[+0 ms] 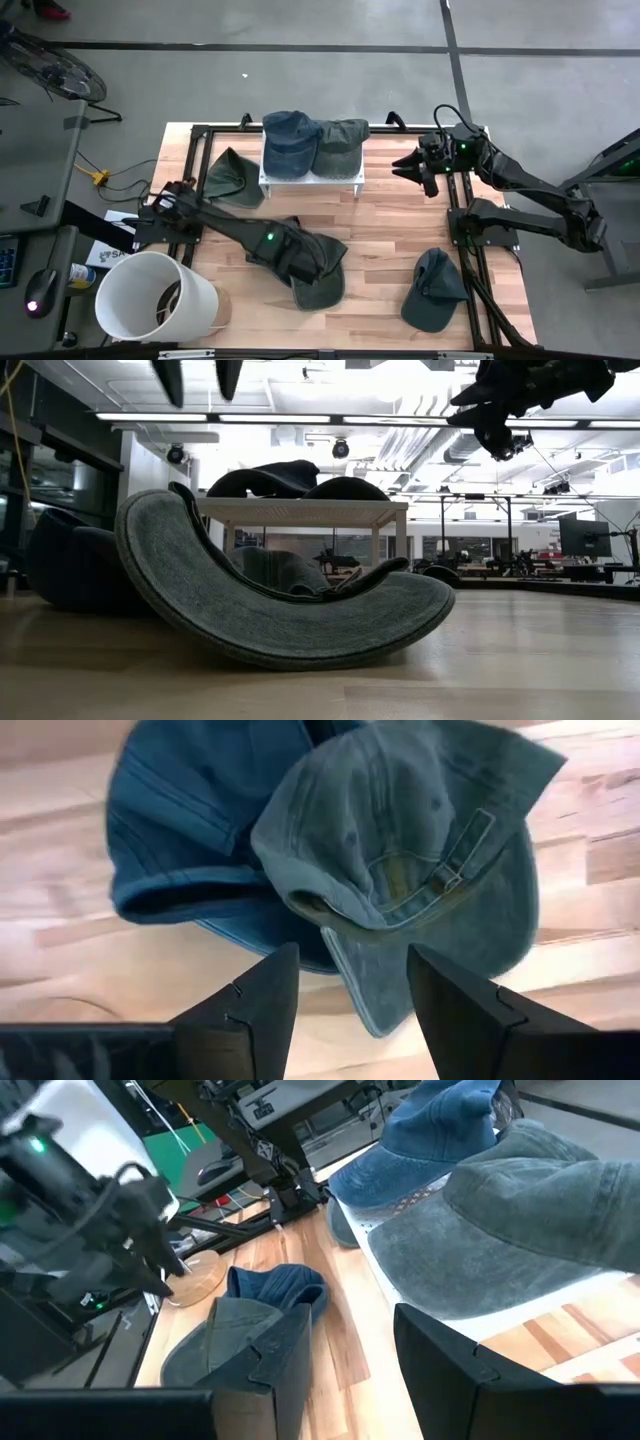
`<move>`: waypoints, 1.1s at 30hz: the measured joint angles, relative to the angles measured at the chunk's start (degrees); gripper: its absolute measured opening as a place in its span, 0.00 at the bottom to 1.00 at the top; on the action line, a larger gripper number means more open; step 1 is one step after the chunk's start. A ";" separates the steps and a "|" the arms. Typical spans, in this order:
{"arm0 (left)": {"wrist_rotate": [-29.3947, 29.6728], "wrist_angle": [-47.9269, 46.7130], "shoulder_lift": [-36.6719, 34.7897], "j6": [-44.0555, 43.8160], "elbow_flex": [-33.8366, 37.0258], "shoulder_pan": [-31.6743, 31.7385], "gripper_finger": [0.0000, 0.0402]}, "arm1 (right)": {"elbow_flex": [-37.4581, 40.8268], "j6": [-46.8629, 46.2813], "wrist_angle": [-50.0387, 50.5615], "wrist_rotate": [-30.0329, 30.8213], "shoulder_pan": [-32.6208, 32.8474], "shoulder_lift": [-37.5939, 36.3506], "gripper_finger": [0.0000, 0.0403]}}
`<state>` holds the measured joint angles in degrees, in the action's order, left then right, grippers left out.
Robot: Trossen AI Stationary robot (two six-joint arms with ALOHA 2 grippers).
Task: Pick & Place hat
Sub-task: Stack the bottom gray cap on top of the other gray cap on the shelf
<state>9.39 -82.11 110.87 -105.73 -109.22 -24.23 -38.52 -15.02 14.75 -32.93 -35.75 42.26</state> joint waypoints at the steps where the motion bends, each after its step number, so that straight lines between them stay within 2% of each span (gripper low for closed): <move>1: -0.03 0.93 -0.02 -0.66 1.46 -0.26 0.46 | 0.00 -0.40 0.21 0.00 0.00 -0.19 0.34; 6: -0.50 4.40 0.11 -2.09 7.30 -0.59 0.46 | 0.00 -1.37 0.67 0.02 0.15 -0.64 0.34; 12: -0.81 7.10 0.10 -3.70 10.99 -0.55 0.46 | 0.00 -1.01 0.54 -0.02 0.15 -0.70 0.34; 22: -0.30 15.28 0.09 -12.64 13.25 -0.57 0.46 | 0.00 0.10 0.56 -0.46 0.15 -0.70 0.34; 27: 0.39 16.14 0.07 -18.86 15.02 -0.57 0.46 | 0.00 0.36 0.56 -0.45 0.15 -0.67 0.34; 33: 0.26 16.16 0.07 -22.13 15.29 -0.57 0.46 | 0.00 1.09 0.73 -0.45 0.15 -0.67 0.34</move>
<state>9.65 -65.95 110.93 -127.86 -93.93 -24.80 -38.52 -13.92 15.48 -33.38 -35.59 41.58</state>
